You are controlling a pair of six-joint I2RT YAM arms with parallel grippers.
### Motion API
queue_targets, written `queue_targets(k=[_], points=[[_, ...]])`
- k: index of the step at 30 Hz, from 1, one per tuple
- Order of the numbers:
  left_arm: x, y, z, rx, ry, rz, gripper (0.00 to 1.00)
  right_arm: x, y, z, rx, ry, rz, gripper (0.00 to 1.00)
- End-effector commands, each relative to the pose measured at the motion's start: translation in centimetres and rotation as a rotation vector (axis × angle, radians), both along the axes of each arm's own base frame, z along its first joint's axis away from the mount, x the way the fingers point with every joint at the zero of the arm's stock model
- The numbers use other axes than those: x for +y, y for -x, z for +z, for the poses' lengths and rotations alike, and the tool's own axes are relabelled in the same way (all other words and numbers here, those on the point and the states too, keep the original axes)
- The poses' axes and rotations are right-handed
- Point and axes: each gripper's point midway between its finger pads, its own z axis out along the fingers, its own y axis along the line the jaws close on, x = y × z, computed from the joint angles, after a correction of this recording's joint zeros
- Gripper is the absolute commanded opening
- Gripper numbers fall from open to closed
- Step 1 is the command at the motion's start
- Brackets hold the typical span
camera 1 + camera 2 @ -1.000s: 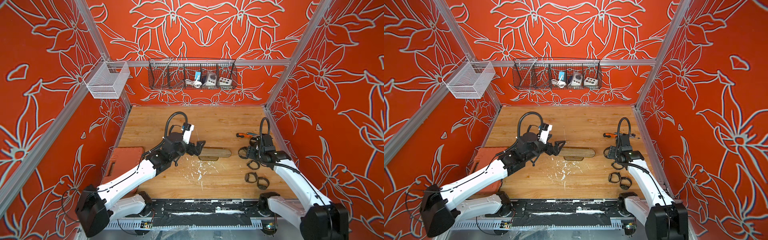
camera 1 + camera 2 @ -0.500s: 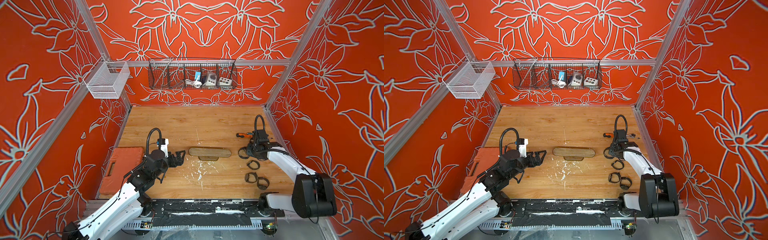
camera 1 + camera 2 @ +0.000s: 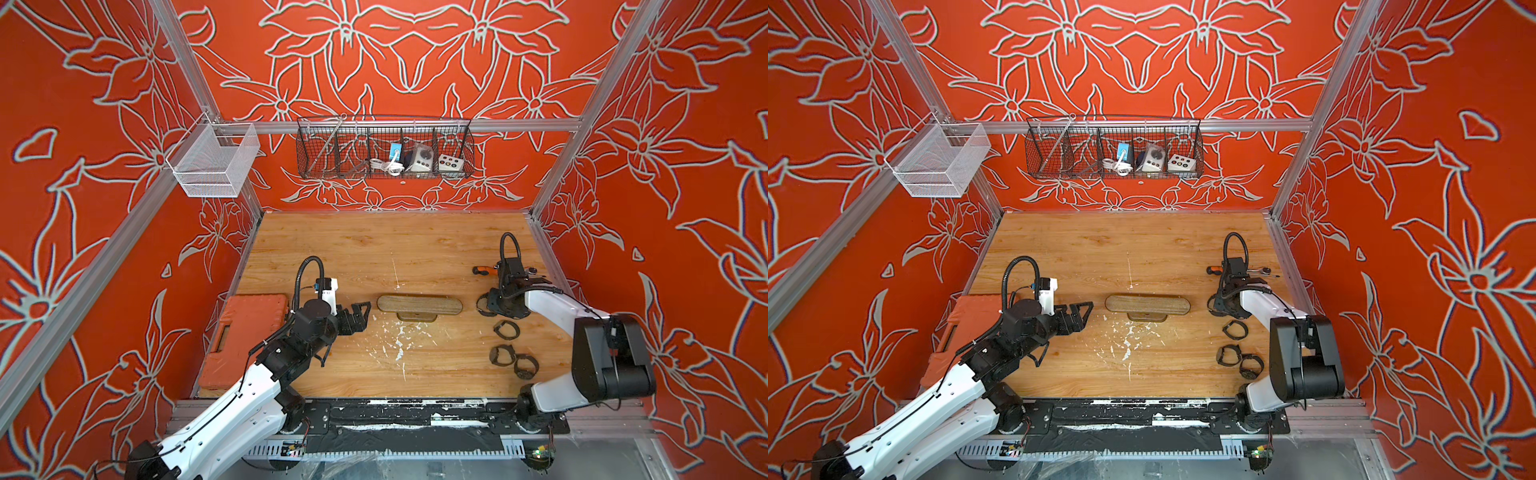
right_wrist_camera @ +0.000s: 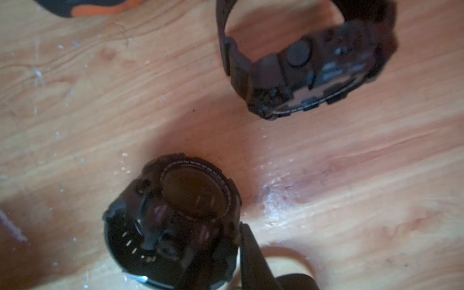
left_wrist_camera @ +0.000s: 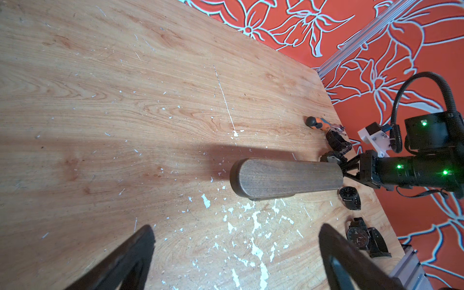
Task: Place watch on stand
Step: Pick up the watch at the center of the board.
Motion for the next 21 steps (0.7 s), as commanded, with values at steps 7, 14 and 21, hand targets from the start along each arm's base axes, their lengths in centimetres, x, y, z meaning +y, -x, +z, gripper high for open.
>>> queue_targets(k=[7, 14, 21], points=[[0.1, -0.3, 0.1, -0.017, 0.007, 0.007, 0.99, 0.3, -1.9, 1.7, -0.06, 0.053, 0.024, 0.0], [-0.2, -0.3, 0.6, -0.024, 0.022, -0.002, 0.99, 2.2, -2.2, 5.6, -0.173, 0.043, 0.11, 0.0], [-1.0, -0.6, 1.7, -0.027, 0.035, -0.035, 0.99, 5.9, -2.0, 15.1, -0.485, -0.003, 0.269, 0.0]])
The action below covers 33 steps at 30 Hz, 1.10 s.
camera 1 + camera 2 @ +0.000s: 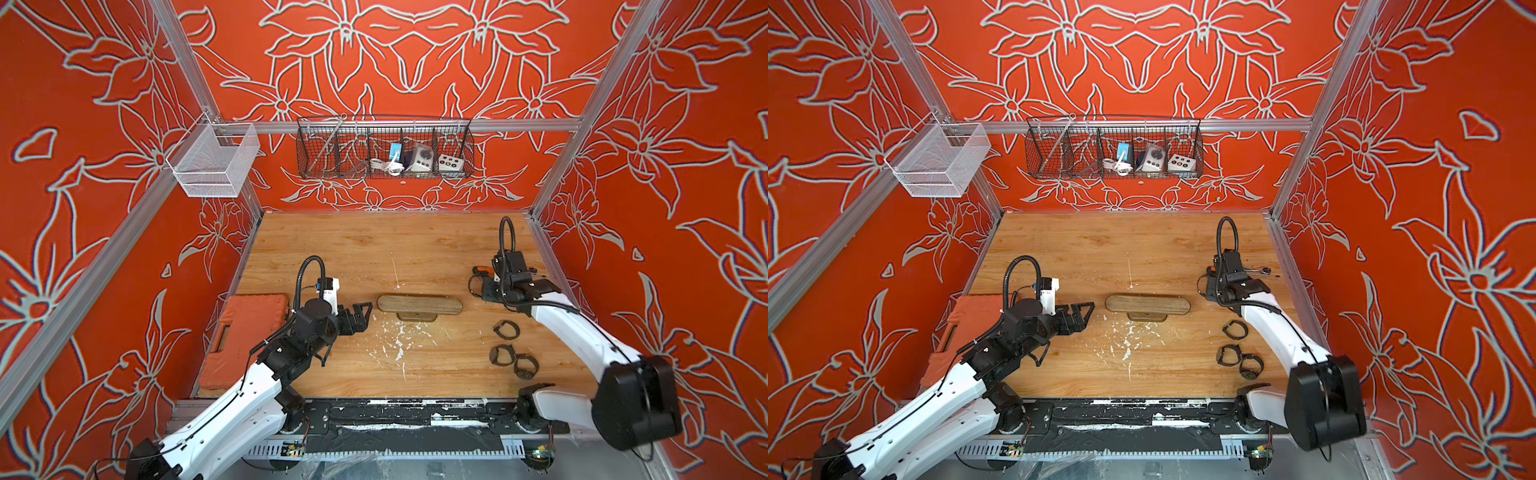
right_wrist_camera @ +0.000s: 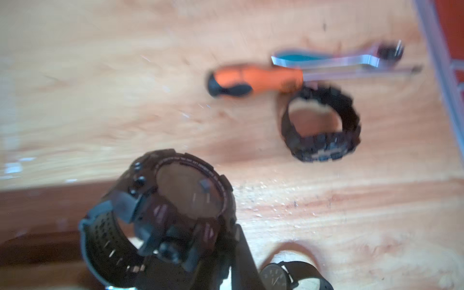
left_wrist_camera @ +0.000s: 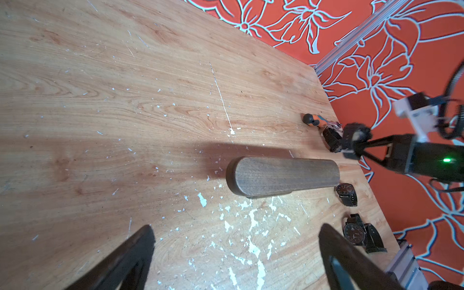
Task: Place watch on stand
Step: Pick up the watch at the center of the board.
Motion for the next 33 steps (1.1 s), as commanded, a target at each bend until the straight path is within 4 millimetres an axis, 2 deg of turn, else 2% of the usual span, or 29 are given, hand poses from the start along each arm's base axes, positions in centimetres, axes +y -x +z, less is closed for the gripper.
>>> queue_targets(k=[1, 4, 9, 12, 15, 18, 22, 26, 28, 33], points=[[-0.7, -0.6, 2.1, -0.039, 0.035, -0.02, 0.99, 1.3, -0.4, 4.8, -0.142, -0.016, 0.069, 0.0], [-1.6, -0.5, 2.8, -0.046, 0.062, -0.06, 0.99, 4.2, 0.0, 7.4, -0.242, -0.052, 0.213, 0.0], [-3.7, -0.1, 4.8, -0.06, 0.131, -0.17, 0.93, 10.1, 2.3, 10.7, -0.434, -0.134, 0.482, 0.0], [-5.1, 0.3, 6.0, -0.078, 0.178, -0.246, 0.89, 12.8, 3.7, 11.8, -0.525, -0.157, 0.602, 0.0], [-6.2, 1.1, 6.9, -0.115, 0.149, -0.306, 0.87, 14.9, 4.7, 12.2, -0.566, -0.144, 0.688, 0.0], [-7.1, 1.8, 7.7, -0.134, 0.154, -0.349, 0.85, 16.4, 5.8, 12.9, -0.625, -0.175, 0.764, 0.0], [-8.6, 3.0, 9.0, -0.174, 0.189, -0.433, 0.81, 17.4, 6.9, 13.5, -0.696, -0.182, 0.825, 0.0], [-10.1, 4.2, 10.3, -0.209, 0.212, -0.52, 0.77, 18.0, 7.6, 13.7, -0.743, -0.155, 0.862, 0.0], [-11.0, 4.9, 10.8, -0.223, 0.202, -0.565, 0.71, 18.3, 7.9, 13.7, -0.766, -0.145, 0.882, 0.0], [-12.6, 5.5, 11.6, -0.254, 0.174, -0.615, 0.67, 19.1, 8.5, 13.7, -0.783, -0.143, 0.92, 0.0]])
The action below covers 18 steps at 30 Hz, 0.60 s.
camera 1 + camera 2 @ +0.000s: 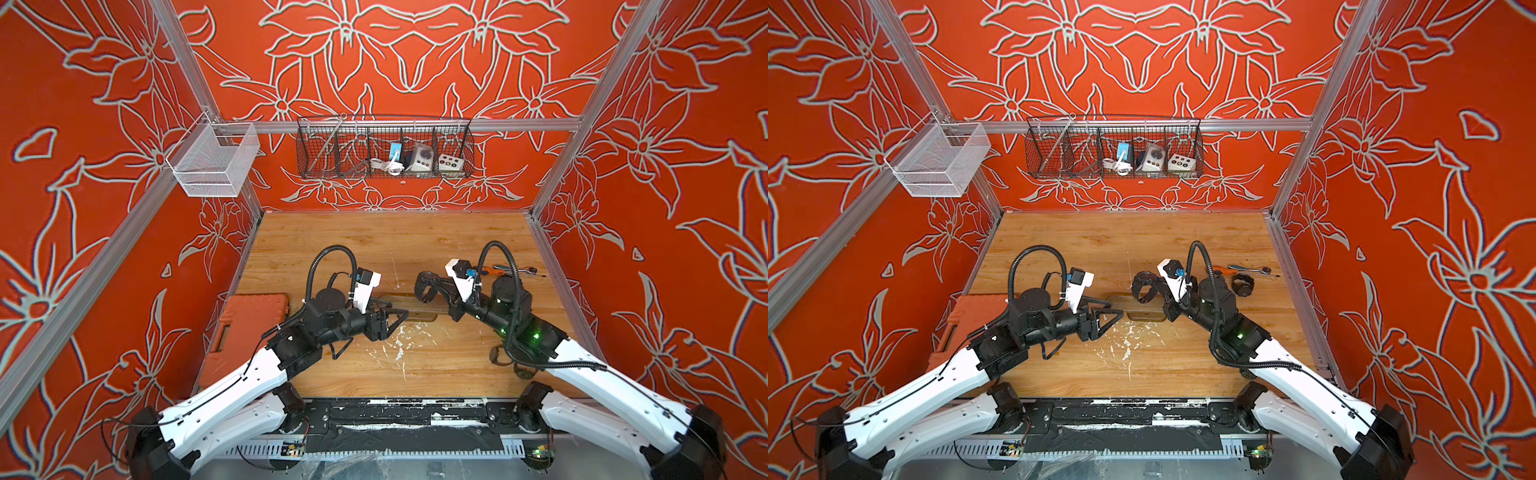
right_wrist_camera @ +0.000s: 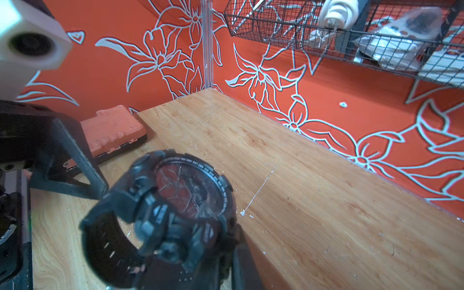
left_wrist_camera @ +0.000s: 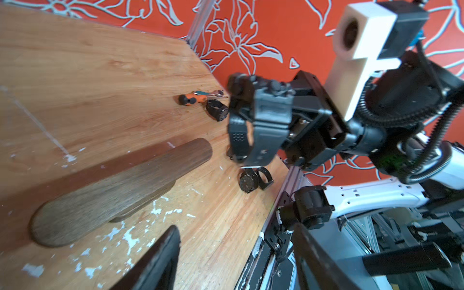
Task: Place watch on stand
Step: Pick up the watch at the center of the board.
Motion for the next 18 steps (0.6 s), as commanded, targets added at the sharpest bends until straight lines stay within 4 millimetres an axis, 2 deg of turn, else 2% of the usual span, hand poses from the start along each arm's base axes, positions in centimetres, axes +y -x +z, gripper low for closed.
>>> queue_targets(k=[1, 4, 11, 18], points=[[-1.0, 0.4, 2.0, -0.08, 0.027, -0.043, 0.66, 0.7, 0.5, 1.4, -0.081, -0.022, 0.04, 0.0], [-1.6, 0.6, 2.4, -0.113, 0.019, -0.077, 0.6, 1.3, 1.1, 1.3, -0.072, -0.026, 0.074, 0.0], [-1.8, 0.3, 3.0, -0.158, 0.021, -0.073, 0.57, 2.0, 2.2, 0.8, -0.066, -0.018, 0.127, 0.0], [-3.2, 0.3, 3.6, -0.187, 0.028, -0.135, 0.49, 2.3, 2.7, 0.4, -0.055, -0.027, 0.146, 0.0]])
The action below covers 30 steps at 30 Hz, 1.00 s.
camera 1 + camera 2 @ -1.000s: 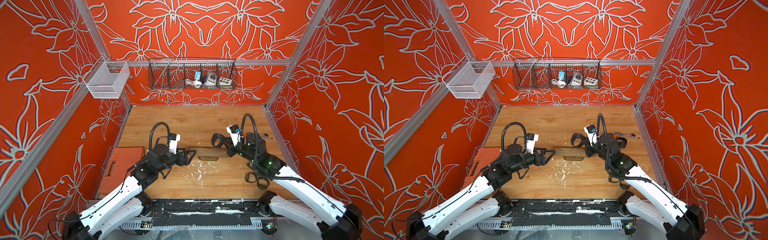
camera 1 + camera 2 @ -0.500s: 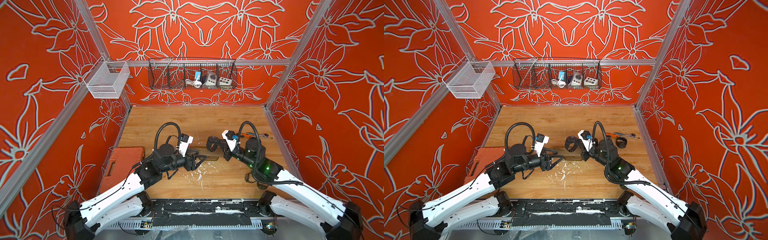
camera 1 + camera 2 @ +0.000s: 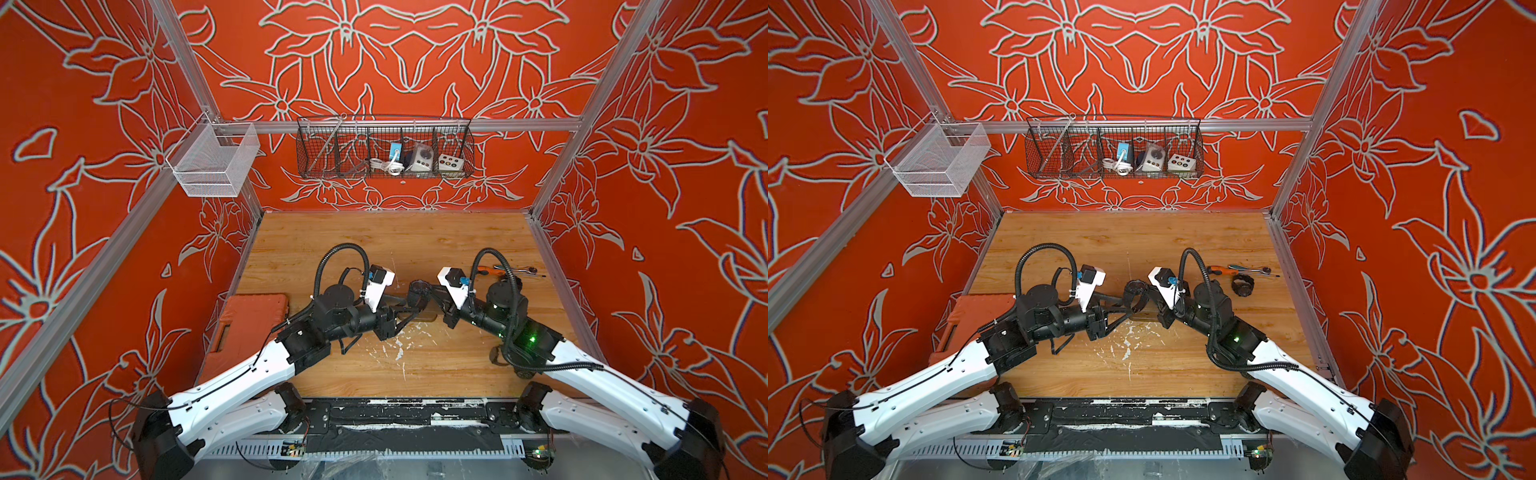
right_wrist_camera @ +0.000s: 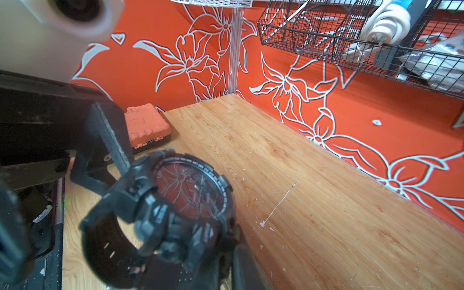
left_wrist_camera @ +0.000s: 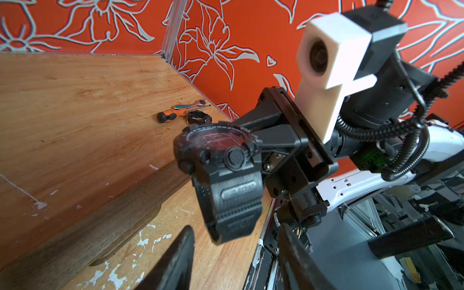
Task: Place watch on stand
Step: Pick up the watch at the center of the board.
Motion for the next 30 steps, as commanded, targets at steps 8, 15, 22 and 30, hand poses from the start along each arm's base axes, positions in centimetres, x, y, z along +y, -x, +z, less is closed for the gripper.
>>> queue_targets(k=[8, 15, 22, 30], points=[[-2.5, 0.3, 2.4, -0.064, 0.064, -0.112, 0.33, 0.5, 0.8, 0.3, -0.025, -0.033, 0.037, 0.0], [-3.2, 0.1, 2.3, -0.051, 0.066, -0.118, 0.1, -0.1, 0.0, -0.3, -0.015, -0.031, -0.023, 0.0], [-4.0, 0.1, 1.5, -0.071, 0.038, -0.123, 0.0, -0.5, -0.7, -1.0, 0.004, -0.029, -0.069, 0.0], [-3.6, -1.0, 0.7, -0.139, -0.032, -0.067, 0.0, -2.2, -1.2, -1.7, 0.045, -0.014, -0.166, 0.16]])
